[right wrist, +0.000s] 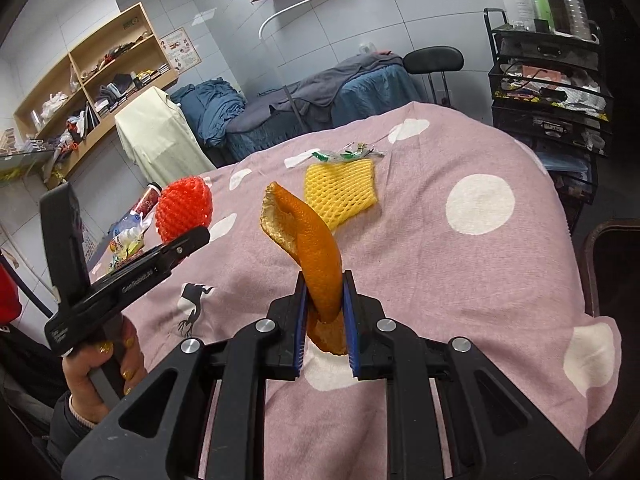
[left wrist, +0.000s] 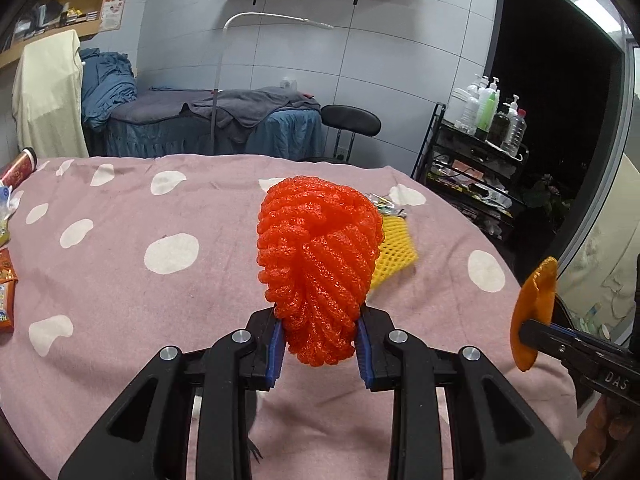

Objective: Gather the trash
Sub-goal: 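Grasp the red foam net with the left tool while the right tool holds the orange peel, then carry the orange peel over the brown bin and open the right tool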

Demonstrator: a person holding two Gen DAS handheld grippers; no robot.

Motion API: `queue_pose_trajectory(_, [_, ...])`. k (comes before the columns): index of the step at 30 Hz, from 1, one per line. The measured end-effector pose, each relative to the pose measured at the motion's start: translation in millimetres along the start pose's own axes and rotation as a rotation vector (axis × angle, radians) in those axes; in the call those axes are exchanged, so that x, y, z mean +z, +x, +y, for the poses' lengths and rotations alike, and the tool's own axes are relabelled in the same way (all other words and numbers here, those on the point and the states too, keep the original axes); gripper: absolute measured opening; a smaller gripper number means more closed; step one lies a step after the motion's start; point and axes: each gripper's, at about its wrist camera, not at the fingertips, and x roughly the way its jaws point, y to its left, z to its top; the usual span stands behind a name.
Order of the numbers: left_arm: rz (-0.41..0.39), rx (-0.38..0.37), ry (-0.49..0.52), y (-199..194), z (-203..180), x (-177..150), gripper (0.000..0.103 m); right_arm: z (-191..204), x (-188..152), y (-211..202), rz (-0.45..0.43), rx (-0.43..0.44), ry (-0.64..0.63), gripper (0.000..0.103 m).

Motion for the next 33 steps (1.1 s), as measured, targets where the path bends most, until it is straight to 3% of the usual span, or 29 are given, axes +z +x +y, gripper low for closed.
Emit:
queue_pose_trajectory(7, [-0.029, -0.030, 0.028, -18, -22, -14, 0.029, -12, -11, -26, -0.038, -0.008, 0.016, 0.018])
queue_pose_trajectory(18, [-0.055, -0.141, 0.083, -34, -67, -27, 0.029, -41, -29, -65, -0.096, -0.070, 0.076, 0.018])
queue_pose_trajectory(33, [-0.017, -0.296, 0.210, -24, -134, -38, 0.029, -120, -54, -117, -0.168, -0.282, 0.256, 0.018])
